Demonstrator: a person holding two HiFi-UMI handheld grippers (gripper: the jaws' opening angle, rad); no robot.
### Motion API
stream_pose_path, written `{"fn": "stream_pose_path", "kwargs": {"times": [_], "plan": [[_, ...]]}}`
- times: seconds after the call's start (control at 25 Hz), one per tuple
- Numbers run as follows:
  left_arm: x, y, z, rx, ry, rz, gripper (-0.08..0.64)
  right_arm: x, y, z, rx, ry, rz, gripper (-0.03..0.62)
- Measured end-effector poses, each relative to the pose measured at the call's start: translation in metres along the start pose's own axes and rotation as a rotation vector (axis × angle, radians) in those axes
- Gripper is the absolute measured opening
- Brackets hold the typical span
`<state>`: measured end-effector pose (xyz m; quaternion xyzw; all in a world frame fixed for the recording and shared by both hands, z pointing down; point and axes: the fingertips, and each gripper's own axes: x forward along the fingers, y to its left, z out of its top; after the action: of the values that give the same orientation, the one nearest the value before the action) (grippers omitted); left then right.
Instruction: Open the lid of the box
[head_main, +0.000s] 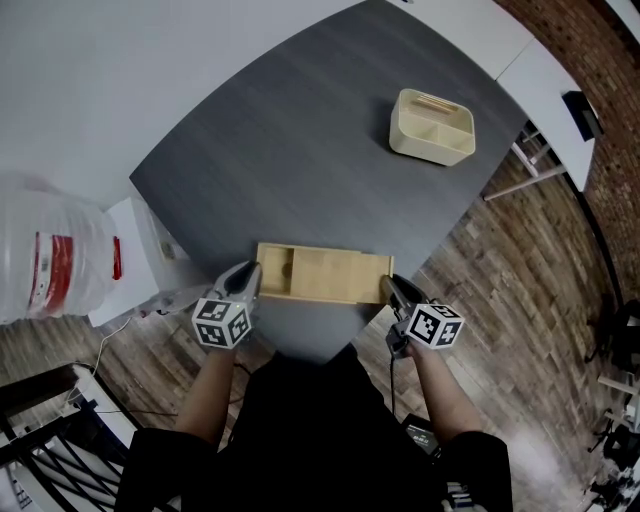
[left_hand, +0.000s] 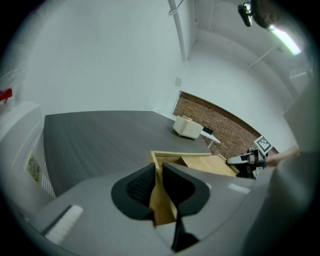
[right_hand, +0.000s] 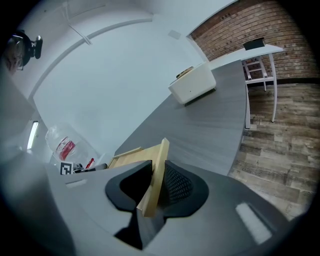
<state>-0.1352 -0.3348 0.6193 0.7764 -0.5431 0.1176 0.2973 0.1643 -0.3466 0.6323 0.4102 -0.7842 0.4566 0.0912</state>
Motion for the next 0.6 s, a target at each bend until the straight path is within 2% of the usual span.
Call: {"fn": "stream_pose_path", "kwargs": {"times": [0.6], "plan": [[0.000,0.004,0.000,0.002,0.003,0.027,0.038,-0.025,-0.031,0.011,0.051,-0.069,-0.059,0.072]]}}
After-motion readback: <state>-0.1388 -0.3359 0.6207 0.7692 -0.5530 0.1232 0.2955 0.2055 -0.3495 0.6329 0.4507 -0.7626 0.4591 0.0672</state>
